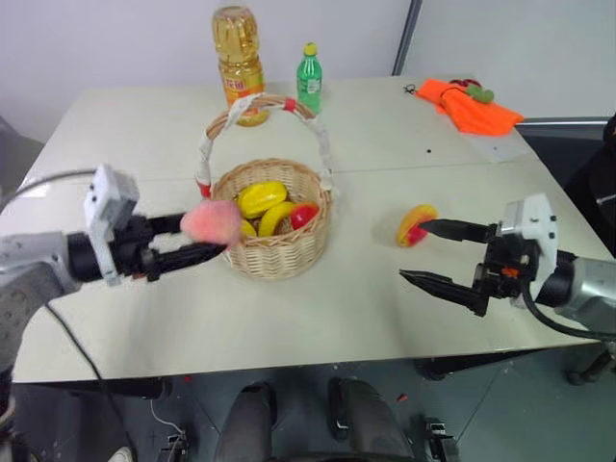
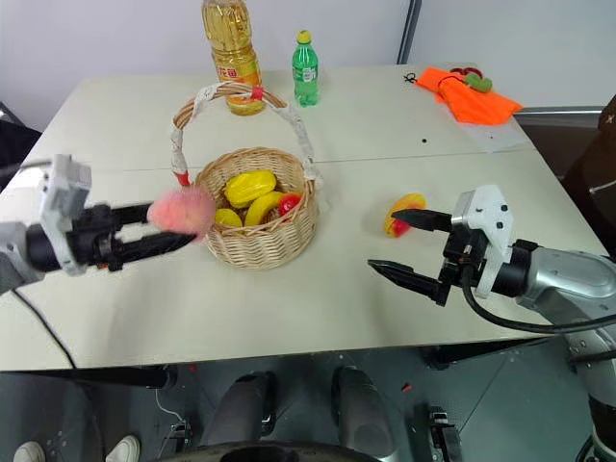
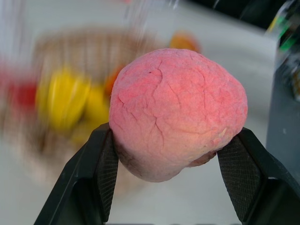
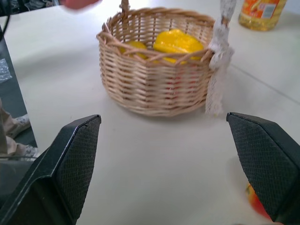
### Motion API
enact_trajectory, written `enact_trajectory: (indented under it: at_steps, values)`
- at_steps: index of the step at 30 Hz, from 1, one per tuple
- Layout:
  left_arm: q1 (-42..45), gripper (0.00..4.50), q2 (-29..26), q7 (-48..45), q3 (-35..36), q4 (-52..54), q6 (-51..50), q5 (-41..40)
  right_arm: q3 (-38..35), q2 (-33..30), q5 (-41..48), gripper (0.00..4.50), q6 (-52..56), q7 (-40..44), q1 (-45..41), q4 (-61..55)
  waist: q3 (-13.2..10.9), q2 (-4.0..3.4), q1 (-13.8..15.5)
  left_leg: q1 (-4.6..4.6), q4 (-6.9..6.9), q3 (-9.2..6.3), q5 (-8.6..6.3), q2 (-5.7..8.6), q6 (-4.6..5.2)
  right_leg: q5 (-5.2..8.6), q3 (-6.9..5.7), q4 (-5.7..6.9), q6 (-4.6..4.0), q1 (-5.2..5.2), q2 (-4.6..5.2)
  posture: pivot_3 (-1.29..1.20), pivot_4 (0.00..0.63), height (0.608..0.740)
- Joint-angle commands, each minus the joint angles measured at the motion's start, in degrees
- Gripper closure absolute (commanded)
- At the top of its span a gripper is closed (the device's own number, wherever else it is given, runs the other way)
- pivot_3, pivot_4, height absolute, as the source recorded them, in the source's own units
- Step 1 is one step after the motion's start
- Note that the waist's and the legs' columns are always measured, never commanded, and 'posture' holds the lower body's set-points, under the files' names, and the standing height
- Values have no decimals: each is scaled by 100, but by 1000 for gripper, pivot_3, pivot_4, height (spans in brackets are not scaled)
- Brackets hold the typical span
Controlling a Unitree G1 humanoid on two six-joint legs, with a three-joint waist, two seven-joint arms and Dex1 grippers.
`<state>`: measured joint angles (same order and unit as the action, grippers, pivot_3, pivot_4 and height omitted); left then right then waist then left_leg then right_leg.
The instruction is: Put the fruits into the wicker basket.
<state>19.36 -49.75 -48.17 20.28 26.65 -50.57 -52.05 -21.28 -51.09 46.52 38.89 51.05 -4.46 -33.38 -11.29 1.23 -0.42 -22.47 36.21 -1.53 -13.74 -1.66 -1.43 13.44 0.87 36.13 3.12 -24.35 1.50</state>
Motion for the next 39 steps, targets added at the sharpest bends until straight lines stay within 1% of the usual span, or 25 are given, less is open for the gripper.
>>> enact_trajectory:
  at_steps: [1,3,5,9,11,13,15,18,22,25,27,28,30,32,39]
  values:
    - [863,1638,649,1221,-952,11,157,753,-8,58,120,0,-159,1,-143,-127,2,3,-7,2,1,0,0,0,0,-3,2,0,4,3,-2,0,150,740]
    - [1083,1638,847,1512,-1370,-22,158,1144,82,120,66,0,-193,-43,-116,-190,3,7,-28,6,1,-2,1,1,1,-8,3,0,12,12,-5,0,150,740]
    - [1088,1638,908,1558,-1638,-28,182,1362,129,195,55,0,-208,-125,-100,-250,3,6,-76,8,-4,1,1,1,1,-13,14,1,23,6,-10,0,150,740]
    - [985,1638,894,1433,-1803,-71,212,1510,136,314,33,0,-212,-278,-39,-310,2,6,-49,6,-6,0,-4,-17,11,-18,26,9,33,-9,-39,0,150,740]
    - [940,840,862,1346,-1736,-111,252,1531,162,330,-98,0,-154,-400,54,-163,2,6,-33,7,-6,-3,-7,-23,16,-17,24,10,33,-10,-47,0,150,740]
    - [913,72,866,1216,-1531,-101,398,1469,348,387,-418,0,-147,-641,77,168,2,6,-30,7,-4,-2,-7,-24,16,-7,24,10,15,-10,-48,0,150,740]
    - [871,72,923,1149,-1315,-131,565,1401,664,563,-841,0,-217,-1029,-52,430,3,7,-45,6,1,2,-7,-23,16,-7,28,9,8,-10,-45,0,150,740]
    - [658,72,876,907,-1041,-211,862,1398,1154,1082,-1629,0,-210,-2034,-581,947,3,6,-81,11,3,12,-7,-22,16,-14,41,8,-4,-10,-46,0,150,740]
    - [262,72,781,460,-849,-113,1194,1343,1261,1839,-2167,0,548,-3449,-1307,1486,3,2,-64,11,0,10,-7,-24,16,-26,50,11,-21,-19,-56,0,150,740]
    - [-86,72,671,241,-870,-13,1289,1375,1479,2340,-2621,0,1038,-4311,-1753,1517,3,2,-46,5,-4,10,-7,-25,16,-32,52,12,-29,-26,-56,0,150,740]
    - [-185,72,690,197,-885,71,1307,1299,1450,2726,-2798,0,1656,-4891,-2078,1506,3,3,-42,1,-5,9,-7,-25,16,-32,52,12,-27,-30,-56,0,150,740]
    - [-212,72,706,171,-882,119,1311,1248,1316,2982,-2803,0,2014,-5157,-2247,1511,3,2,-39,0,-4,9,-7,-25,16,-32,52,12,-27,-30,-56,0,150,740]
    - [-229,72,740,154,-870,194,1262,1147,1019,3394,-2848,0,2689,-5586,-2540,1496,3,2,-42,-1,-3,9,-7,-25,16,-33,52,13,-28,-31,-56,0,150,740]
    - [-243,72,735,143,-858,255,1205,1051,812,3642,-2978,0,3221,-5889,-2757,1442,3,2,-31,-1,-3,8,-7,-25,16,-33,52,15,-28,-31,-55,0,150,740]
    - [-227,72,729,209,-893,313,1208,973,509,4162,-3301,0,4142,-6315,-3106,1268,5,0,-73,2,-5,8,-7,-24,18,-33,50,15,-28,-31,-56,0,150,740]
